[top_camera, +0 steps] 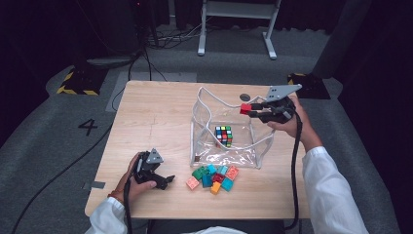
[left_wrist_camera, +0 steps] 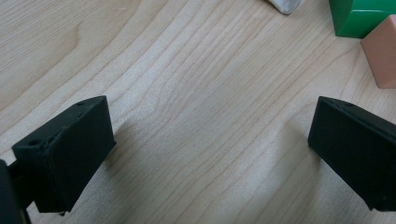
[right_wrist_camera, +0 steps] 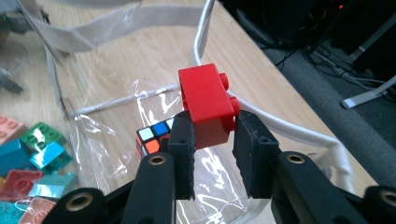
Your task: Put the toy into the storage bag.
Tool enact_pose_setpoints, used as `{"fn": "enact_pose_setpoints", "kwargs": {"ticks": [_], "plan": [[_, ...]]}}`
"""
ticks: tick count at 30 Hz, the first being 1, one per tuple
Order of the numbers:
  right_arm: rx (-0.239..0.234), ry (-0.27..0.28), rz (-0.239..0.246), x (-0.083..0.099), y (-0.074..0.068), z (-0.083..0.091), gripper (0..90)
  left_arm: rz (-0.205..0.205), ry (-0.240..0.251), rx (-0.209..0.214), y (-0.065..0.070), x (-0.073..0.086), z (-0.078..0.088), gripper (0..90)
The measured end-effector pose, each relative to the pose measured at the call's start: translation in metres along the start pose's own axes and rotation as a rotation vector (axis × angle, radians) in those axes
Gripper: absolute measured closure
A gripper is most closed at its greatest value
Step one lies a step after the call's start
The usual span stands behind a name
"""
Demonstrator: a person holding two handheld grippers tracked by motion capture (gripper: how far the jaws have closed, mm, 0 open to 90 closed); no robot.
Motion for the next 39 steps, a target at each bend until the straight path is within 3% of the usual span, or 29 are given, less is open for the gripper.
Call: {"fn": "enact_pose_setpoints", "kwargs": {"ticks": [4,11,14,16,23,29,34,39], "plan": [[-0.012,-0.044,0.029,-0.002,-0.002,-0.009,69.5,-0.003,-0.001,0.000,0.000,0.000,0.000,0.4],[-0.013,-0.128,0.031,0.001,-0.001,-0.017,69.4,0.000,0.000,0.001,0.000,0.000,0.000,0.4],[-0.002,-0.197,0.035,0.005,0.002,-0.018,69.3,0.000,0.000,0.000,0.000,0.000,0.000,0.4],[0.014,-0.247,0.065,0.009,0.005,-0.019,69.3,-0.001,0.000,-0.001,0.000,0.000,0.000,0.4],[0.023,-0.393,0.070,0.023,0.011,-0.013,69.0,0.000,0.000,0.000,0.000,0.000,0.000,0.4],[0.041,-0.480,0.076,0.032,0.016,-0.006,68.2,0.001,0.000,0.001,0.000,0.000,0.000,0.4],[0.035,-0.480,0.068,0.035,0.016,-0.004,67.3,0.000,0.000,0.001,0.000,0.000,0.000,0.3],[0.037,-0.408,0.053,0.033,0.016,0.002,62.0,-0.002,0.000,0.003,0.000,0.000,0.000,0.2]]}}
Point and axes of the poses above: each handheld gripper's, and its own axes: z roughly backward along the jaws, x roughly out of its underside, y roughly to its right, the point moved 6 cm from there along -z, roughly forward along the jaws, and after that the axes turned 10 degrees about -y, right-handed, at the moved point
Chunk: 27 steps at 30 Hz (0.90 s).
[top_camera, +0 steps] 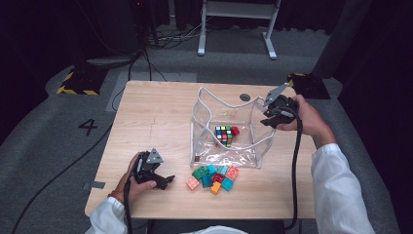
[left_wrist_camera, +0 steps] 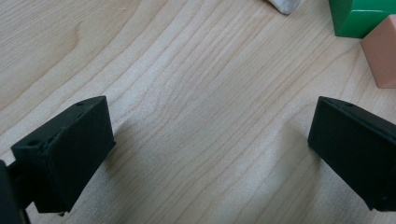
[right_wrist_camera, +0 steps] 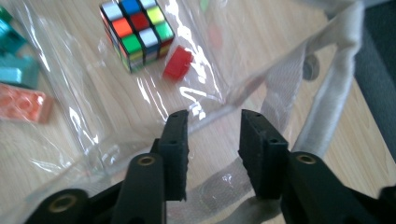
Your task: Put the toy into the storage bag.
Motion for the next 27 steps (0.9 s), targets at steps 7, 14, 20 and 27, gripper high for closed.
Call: {"fn": "enact_pose_setpoints", "kwargs": {"ticks": [7,14,20,27], "plan": [[-0.015,0.181,-0.050,0.006,-0.004,0.016,52.5,0.000,0.000,0.000,0.000,0.000,0.000,0.2],[-0.021,0.349,-0.161,0.018,-0.008,0.033,44.2,0.000,0.000,0.000,0.000,0.000,0.000,0.2],[0.002,0.464,-0.197,0.031,-0.017,0.051,36.8,0.000,0.000,0.000,0.000,0.000,0.000,0.3],[0.042,0.542,-0.250,0.048,-0.026,0.065,28.2,0.000,0.000,0.000,0.000,0.000,0.000,0.2]]}}
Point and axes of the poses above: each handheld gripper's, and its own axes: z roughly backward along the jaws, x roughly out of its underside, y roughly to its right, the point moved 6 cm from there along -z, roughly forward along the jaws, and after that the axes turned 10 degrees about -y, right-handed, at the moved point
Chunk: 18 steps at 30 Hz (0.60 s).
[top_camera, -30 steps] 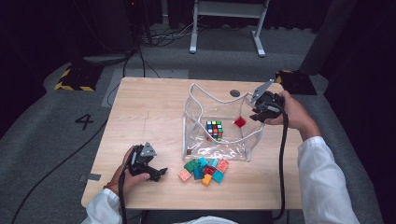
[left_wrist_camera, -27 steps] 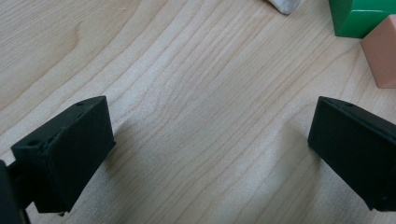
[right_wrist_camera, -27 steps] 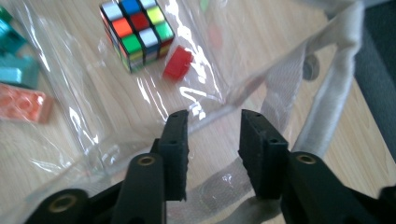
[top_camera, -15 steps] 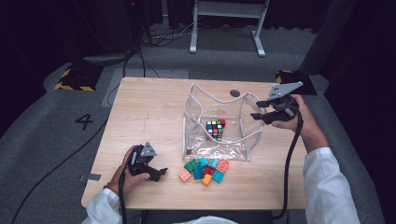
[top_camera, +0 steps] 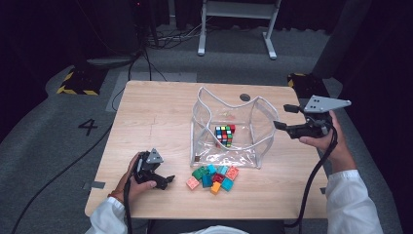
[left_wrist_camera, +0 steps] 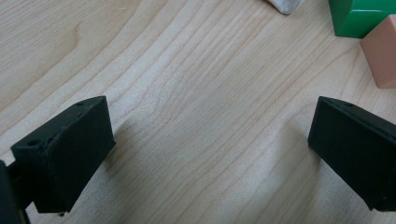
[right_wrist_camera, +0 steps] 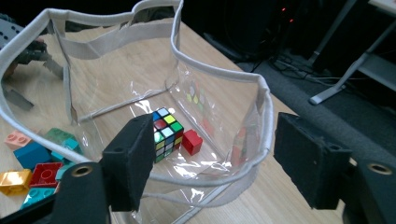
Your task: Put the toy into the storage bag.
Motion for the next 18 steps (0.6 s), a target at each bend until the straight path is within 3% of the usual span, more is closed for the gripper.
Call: {"fn": "enact_pose_setpoints", "kwargs": {"ticks": [9,18], "plan": [[0.025,0.048,-0.021,0.027,-0.012,0.013,25.2,0.000,0.000,0.000,0.000,0.000,0.000,0.3],[0.013,0.069,-0.054,0.059,-0.023,0.006,27.4,0.000,0.000,-0.001,0.000,0.000,0.000,0.3]]}}
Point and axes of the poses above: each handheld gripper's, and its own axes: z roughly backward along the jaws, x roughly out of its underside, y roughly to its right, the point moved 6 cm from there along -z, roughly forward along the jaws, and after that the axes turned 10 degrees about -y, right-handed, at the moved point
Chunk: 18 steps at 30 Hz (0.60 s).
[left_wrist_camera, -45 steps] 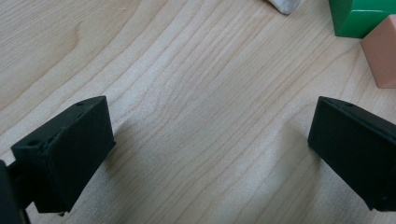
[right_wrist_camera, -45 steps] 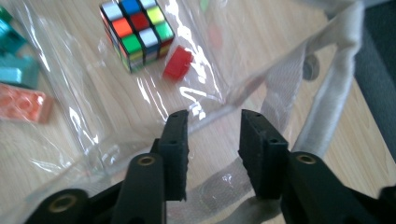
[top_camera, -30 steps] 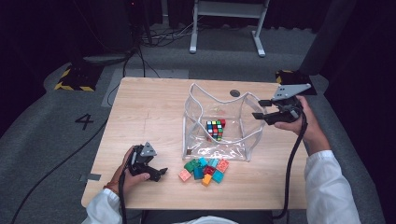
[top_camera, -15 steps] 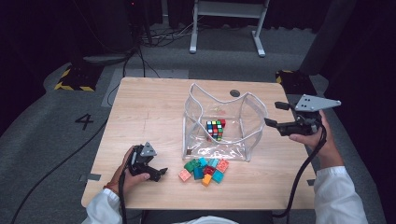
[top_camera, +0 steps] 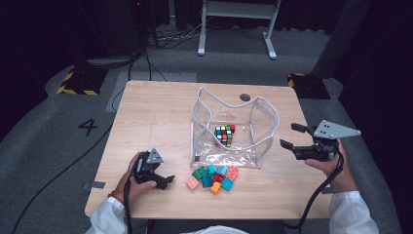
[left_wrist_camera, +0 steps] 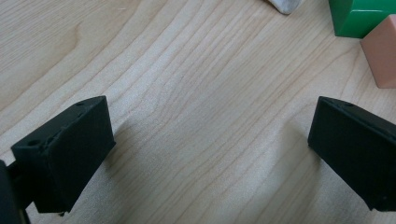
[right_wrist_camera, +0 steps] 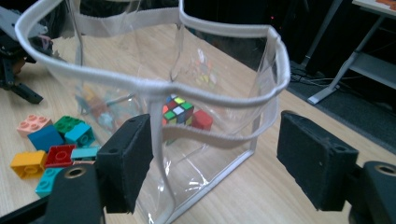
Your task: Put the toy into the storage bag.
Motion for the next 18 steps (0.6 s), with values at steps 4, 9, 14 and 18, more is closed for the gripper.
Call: {"fn": "enact_pose_setpoints", "kwargs": {"ticks": [4,9,14,18], "plan": [[-0.023,-0.019,-0.013,0.016,-0.010,-0.006,28.3,0.000,0.000,0.001,0.000,0.000,0.000,0.3],[-0.037,-0.062,0.007,0.037,-0.026,-0.020,29.2,0.000,-0.001,0.001,0.000,0.000,0.000,0.3],[-0.068,-0.094,0.007,0.054,-0.041,-0.035,29.6,0.000,0.000,0.001,0.000,0.000,0.000,0.3],[-0.106,-0.115,-0.001,0.066,-0.054,-0.046,30.2,0.000,-0.001,0.001,0.000,0.000,0.000,0.3]]}}
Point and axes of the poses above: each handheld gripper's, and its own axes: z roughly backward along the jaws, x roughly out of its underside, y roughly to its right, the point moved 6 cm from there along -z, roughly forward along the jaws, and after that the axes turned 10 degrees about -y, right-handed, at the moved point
